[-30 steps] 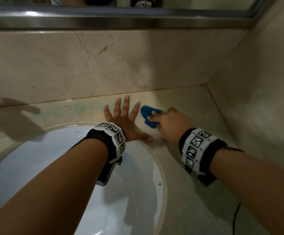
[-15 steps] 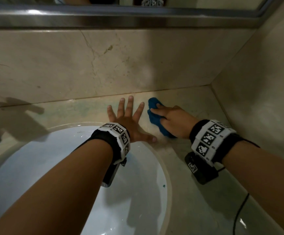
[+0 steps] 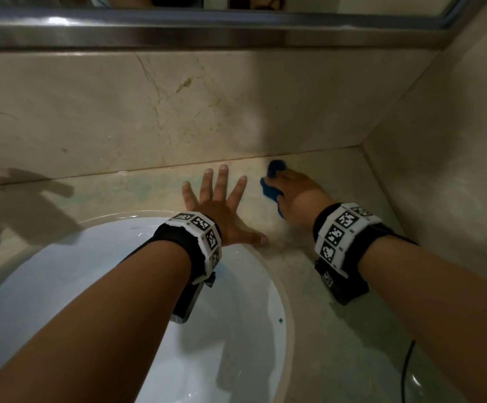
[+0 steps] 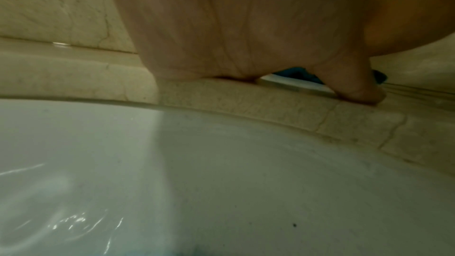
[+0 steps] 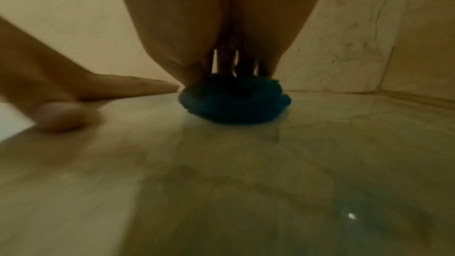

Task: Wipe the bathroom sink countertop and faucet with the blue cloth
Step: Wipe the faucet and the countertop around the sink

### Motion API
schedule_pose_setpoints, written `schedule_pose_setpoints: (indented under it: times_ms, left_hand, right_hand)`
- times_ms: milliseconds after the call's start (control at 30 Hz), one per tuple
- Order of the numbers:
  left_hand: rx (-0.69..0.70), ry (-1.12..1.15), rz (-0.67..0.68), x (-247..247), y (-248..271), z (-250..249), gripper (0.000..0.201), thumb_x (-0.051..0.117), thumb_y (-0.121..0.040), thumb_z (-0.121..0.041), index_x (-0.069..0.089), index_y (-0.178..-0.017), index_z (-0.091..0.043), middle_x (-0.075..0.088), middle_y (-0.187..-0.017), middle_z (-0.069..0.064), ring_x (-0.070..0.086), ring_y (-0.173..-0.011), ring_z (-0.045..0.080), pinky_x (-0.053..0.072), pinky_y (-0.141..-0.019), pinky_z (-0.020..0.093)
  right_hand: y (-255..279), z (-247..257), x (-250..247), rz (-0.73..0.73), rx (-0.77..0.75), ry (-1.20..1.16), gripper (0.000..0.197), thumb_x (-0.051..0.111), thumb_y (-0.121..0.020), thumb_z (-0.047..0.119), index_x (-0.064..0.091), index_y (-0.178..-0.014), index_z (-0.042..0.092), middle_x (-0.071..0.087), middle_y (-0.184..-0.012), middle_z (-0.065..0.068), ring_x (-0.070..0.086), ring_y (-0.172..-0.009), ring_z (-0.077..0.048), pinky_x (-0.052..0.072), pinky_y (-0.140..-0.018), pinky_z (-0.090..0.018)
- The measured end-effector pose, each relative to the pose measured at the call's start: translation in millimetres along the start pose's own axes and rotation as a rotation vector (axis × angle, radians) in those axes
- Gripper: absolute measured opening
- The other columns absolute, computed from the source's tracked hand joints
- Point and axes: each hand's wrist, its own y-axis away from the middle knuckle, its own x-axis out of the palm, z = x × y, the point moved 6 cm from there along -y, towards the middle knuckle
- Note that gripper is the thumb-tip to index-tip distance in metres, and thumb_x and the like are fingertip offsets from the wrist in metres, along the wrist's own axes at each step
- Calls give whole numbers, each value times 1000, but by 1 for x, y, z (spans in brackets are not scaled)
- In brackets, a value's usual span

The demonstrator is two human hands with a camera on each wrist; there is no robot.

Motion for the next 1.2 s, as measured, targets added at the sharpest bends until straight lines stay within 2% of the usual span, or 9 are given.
schedule_pose_setpoints:
  times_ms: [100,200,300,400,533,767,933,1067,1200]
  left_hand:
    - [-3,-3,-1,-1,0,0,124,45,-54,-92,-28,-140,-41,-43,-146,0,-36,-136,28,-15,-107,63]
    - [-5,-9,0,-2,1,-2,123,44,-55,-92,-28,-140,-40,-42,-146,0,-35,-136,28,-14,-108,63]
    - [-6,-6,5,-2,1,0,124,45,-54,-92,-29,-140,-40,-43,-145,0,-36,-136,28,-14,-108,63]
    - [-2,4,8,-1,0,0,125,47,-54,-91,-29,-139,-41,-43,-145,-1,-36,-136,27,-14,-107,63]
    - [-2,7,7,-1,1,0,125,47,-53,-92,-28,-139,-41,-43,-146,-1,-36,-136,27,-16,-107,63]
    - [-8,-8,-6,-3,2,-2,125,45,-53,-92,-26,-141,-40,-40,-148,-1,-33,-138,28,-11,-109,63]
    - [-8,-4,-9,-2,2,-1,124,46,-54,-91,-27,-140,-41,-42,-146,-1,-34,-137,27,-13,-108,63]
    - [-1,-6,-12,0,0,1,124,46,-54,-92,-28,-139,-41,-43,-146,-2,-35,-137,27,-15,-108,62]
    - [10,-3,-17,0,0,1,124,46,-53,-92,-28,-140,-41,-43,-146,-1,-35,-136,27,-16,-107,62]
  right_hand:
    - [23,18,5,-81,-134,-163,51,47,-91,9,38,-141,17,36,-145,-10,36,-131,-30,31,-108,-38]
    - [37,26,17,-61,-199,-132,53,47,-92,12,32,-144,17,26,-153,-8,31,-135,-29,26,-112,-39]
    - [29,22,12,-20,-159,-119,51,39,-98,15,23,-147,14,15,-156,-10,22,-141,-26,18,-115,-31]
    - [10,7,-1,67,-7,-3,53,35,-100,19,13,-148,12,12,-156,-13,24,-140,-28,23,-113,-34]
    - [7,3,-9,-32,12,-76,46,28,-102,22,22,-147,16,17,-156,-10,27,-139,-25,22,-110,-29]
    - [34,35,17,-97,-243,-249,41,49,-92,11,51,-133,19,38,-148,-6,34,-136,-18,20,-111,-21]
    - [-5,6,3,-141,-79,-223,43,42,-93,9,48,-135,19,46,-140,-11,43,-128,-30,37,-106,-37]
    - [-33,-17,-9,-37,33,-217,50,48,-94,9,36,-142,23,35,-148,-12,39,-131,-30,29,-107,-28]
    - [-30,-43,-21,-188,82,-208,46,45,-95,10,41,-139,20,44,-142,-13,43,-127,-31,27,-104,-26]
